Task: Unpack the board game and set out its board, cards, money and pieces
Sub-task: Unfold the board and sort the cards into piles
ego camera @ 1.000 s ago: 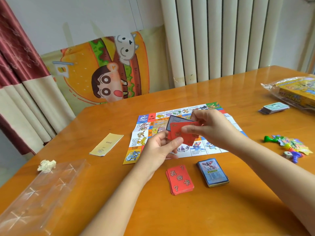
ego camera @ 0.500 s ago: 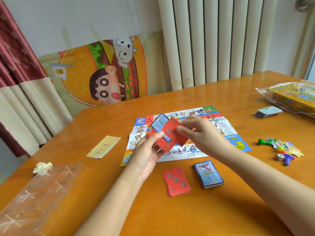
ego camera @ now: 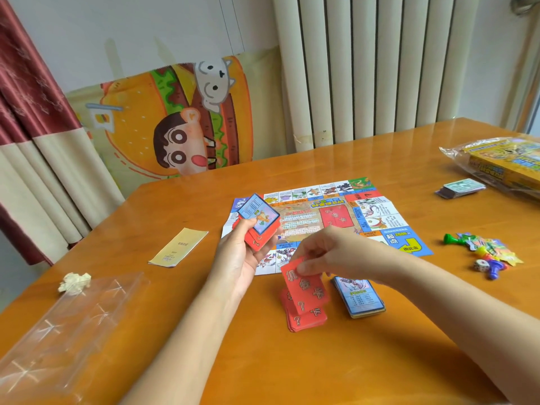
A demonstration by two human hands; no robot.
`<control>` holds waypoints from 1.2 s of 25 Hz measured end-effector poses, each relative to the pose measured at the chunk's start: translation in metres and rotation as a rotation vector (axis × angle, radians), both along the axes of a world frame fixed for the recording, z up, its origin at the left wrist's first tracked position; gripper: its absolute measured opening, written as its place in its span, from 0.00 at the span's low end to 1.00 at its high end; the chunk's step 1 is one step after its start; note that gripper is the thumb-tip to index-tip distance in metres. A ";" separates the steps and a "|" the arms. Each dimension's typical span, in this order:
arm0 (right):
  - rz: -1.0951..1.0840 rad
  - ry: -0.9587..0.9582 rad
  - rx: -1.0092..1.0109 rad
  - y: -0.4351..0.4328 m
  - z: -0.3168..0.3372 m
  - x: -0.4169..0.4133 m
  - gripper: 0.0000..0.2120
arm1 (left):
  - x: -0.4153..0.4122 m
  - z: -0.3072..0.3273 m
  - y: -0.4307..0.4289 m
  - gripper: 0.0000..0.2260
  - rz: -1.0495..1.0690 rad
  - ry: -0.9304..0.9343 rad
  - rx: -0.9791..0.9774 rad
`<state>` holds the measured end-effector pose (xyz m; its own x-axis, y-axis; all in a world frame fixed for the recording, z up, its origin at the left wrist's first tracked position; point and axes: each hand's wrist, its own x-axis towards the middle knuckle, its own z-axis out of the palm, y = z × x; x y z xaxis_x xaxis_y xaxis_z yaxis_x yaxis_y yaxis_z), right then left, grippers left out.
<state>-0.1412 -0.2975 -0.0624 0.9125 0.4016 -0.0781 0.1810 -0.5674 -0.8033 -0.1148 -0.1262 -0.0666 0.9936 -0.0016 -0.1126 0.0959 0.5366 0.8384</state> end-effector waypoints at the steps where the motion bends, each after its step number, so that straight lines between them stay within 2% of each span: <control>1: -0.002 0.000 -0.012 0.002 -0.003 0.000 0.04 | 0.001 0.000 0.001 0.06 0.001 0.000 -0.009; 4: -0.004 -0.052 -0.108 0.008 -0.009 0.000 0.04 | 0.001 0.000 0.003 0.08 0.000 -0.001 -0.024; 7: -0.016 -0.211 -0.396 0.008 -0.010 -0.002 0.15 | 0.002 -0.001 0.004 0.08 -0.017 0.005 -0.003; 8: 0.000 -0.229 -0.419 0.005 -0.007 -0.004 0.20 | 0.001 -0.001 0.004 0.08 -0.025 0.010 0.007; 11: 0.246 -0.178 -0.352 -0.001 0.003 -0.011 0.26 | 0.002 -0.001 0.004 0.09 -0.033 0.022 0.024; 14: 0.423 -0.168 -0.442 0.003 0.002 -0.019 0.30 | 0.002 -0.001 0.004 0.08 -0.038 0.035 0.036; 23: 0.306 -0.229 -0.568 0.004 0.003 -0.024 0.32 | 0.004 -0.004 0.006 0.07 -0.046 0.035 0.065; 30: 0.266 -0.222 -0.562 0.005 0.001 -0.022 0.36 | 0.004 -0.004 0.006 0.06 -0.038 0.044 0.072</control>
